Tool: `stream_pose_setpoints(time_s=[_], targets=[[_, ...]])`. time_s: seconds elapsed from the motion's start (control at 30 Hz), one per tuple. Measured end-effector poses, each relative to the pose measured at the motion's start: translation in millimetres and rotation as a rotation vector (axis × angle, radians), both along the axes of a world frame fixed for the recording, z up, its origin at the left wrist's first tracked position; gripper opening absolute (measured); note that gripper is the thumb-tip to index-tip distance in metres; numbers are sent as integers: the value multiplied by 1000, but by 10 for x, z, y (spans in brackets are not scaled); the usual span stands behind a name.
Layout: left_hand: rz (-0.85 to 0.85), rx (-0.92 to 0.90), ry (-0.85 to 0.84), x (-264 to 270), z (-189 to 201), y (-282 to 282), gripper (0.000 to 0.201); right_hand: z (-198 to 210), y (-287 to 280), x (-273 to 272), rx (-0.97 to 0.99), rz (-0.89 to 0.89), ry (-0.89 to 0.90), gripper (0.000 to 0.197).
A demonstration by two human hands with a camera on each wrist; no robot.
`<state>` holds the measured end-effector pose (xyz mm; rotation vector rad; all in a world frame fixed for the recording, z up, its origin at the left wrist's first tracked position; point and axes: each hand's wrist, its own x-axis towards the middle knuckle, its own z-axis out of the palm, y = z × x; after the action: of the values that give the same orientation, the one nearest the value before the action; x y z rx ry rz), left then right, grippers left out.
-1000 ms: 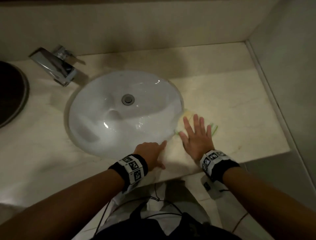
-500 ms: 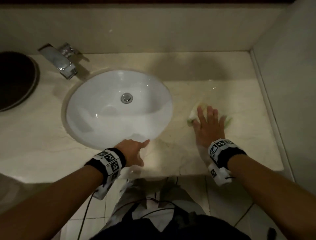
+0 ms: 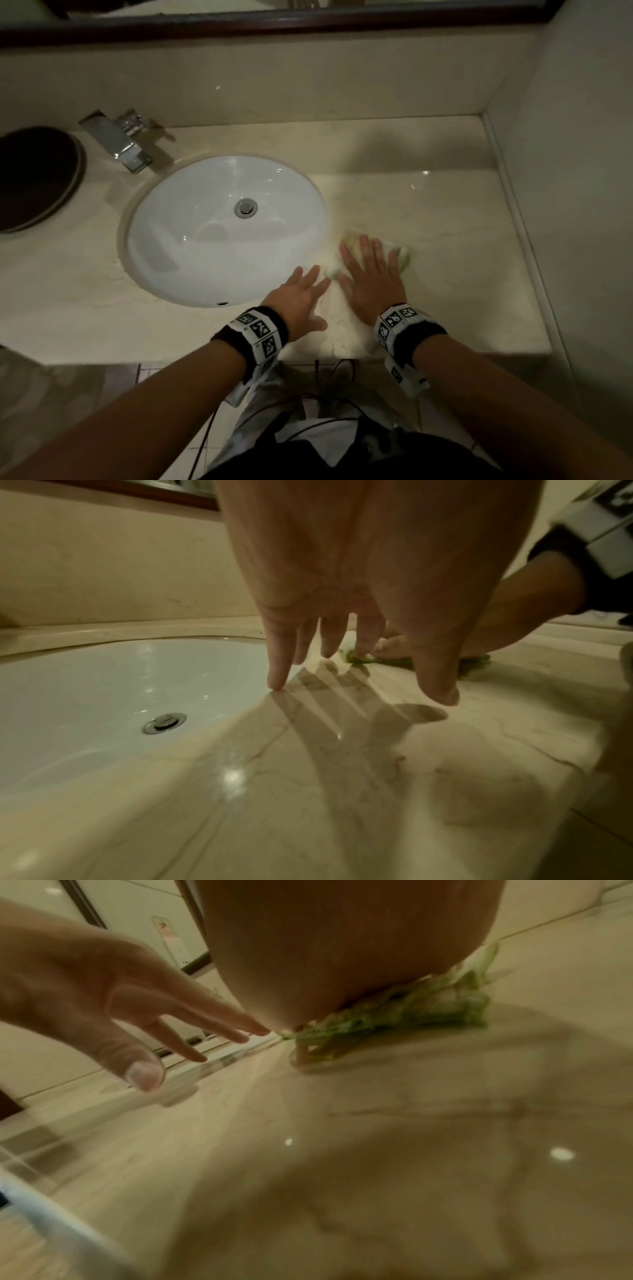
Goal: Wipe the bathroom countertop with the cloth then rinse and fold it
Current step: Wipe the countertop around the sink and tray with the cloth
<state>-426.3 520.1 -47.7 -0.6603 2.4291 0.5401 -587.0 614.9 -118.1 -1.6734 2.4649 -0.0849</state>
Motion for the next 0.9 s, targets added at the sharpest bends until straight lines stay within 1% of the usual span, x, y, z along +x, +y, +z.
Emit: stream_pose_setpoints(time_s=[0.1, 0.23, 0.37, 0.47, 0.63, 0.7, 0.8, 0.9], targets=[[-48, -29, -56, -153, -20, 61, 89, 4, 122, -167, 1, 16, -9, 62], [-73, -4, -150, -260, -44, 108, 104, 4, 415, -527, -5, -88, 2, 61], [-87, -2, -166, -256, -60, 111, 110, 15, 806, -961, 6, -158, 53, 62], [-95, -8, -170, -271, -67, 111, 110, 32, 962, -1116, 54, -224, 64, 65], [-108, -14, -184, -295, -69, 117, 110, 29, 755, -873, 76, -361, 12, 72], [-105, -17, -184, -301, -74, 112, 110, 27, 643, -719, 70, -320, 15, 70], [-102, -15, -190, -303, -73, 110, 110, 5, 477, -447, 48, -208, 29, 65], [-98, -18, -184, -291, -65, 109, 108, -5, 268, -146, 6, -87, 3, 65]])
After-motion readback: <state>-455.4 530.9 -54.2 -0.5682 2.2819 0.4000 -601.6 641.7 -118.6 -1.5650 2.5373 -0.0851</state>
